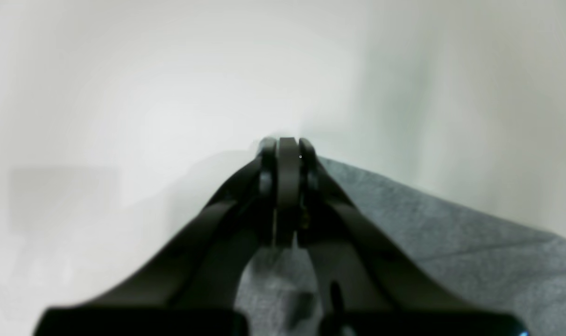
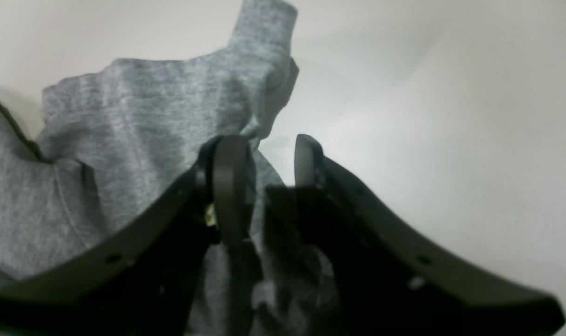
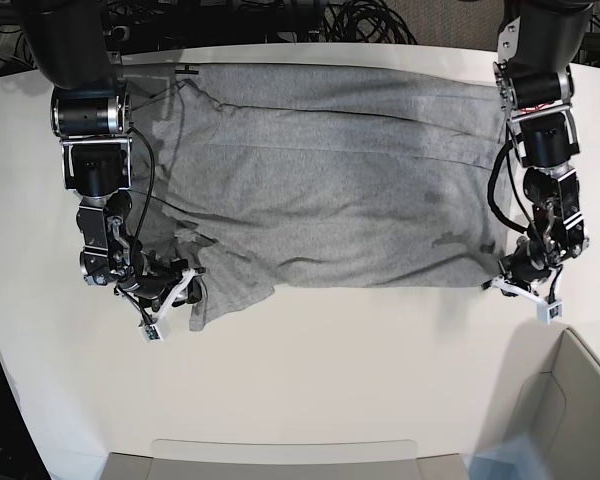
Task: Fold the T-shirt properly
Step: 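Adjust both grippers' grip on the grey shirt hem corners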
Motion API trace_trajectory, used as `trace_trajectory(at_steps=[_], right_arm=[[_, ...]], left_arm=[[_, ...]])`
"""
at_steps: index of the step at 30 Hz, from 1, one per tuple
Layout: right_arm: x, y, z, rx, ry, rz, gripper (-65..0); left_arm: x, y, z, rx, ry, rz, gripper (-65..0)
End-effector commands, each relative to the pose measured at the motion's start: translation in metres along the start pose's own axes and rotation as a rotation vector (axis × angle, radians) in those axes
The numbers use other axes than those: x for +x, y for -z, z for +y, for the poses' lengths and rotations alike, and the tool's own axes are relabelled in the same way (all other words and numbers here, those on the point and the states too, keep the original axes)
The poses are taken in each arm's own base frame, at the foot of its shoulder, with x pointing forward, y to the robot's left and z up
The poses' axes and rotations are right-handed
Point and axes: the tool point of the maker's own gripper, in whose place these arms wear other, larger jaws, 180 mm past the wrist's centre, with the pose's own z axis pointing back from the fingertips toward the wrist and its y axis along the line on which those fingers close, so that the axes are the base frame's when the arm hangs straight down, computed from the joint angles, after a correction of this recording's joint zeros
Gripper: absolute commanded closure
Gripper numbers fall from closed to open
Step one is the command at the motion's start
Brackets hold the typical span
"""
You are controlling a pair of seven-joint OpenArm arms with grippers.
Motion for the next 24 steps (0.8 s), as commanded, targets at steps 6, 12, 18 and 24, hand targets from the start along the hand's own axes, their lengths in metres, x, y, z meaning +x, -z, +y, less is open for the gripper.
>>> trace_trajectory(at_steps=[6,12,18,24], right_arm=[[-0.0312,-0.0005,-0.0045,-0.022,-0.042,0.147,-18.4],[-0.0312,-0.0005,-0.0045,-0.022,-0.042,0.147,-18.4],[-0.0314,-0.0009,-0.0054,-0.023,-0.042,0.148,-18.4],[-0.0314,-0.0009,-0.0054,-0.023,-0.042,0.148,-18.4]], left_arm=[[0.0263,-0.0053,-0.0006,-0.004,0.011,-0.062,-12.9],[0.0263,-0.0053,-0.0006,-0.004,0.011,-0.062,-15.3],[0.0316,-0.0061,-0.004,-0.021,-0.013,-0.075,-15.3],[0.0297,-0.0058,-0.0053,-0.034,-0.034,-0.074,-15.3]])
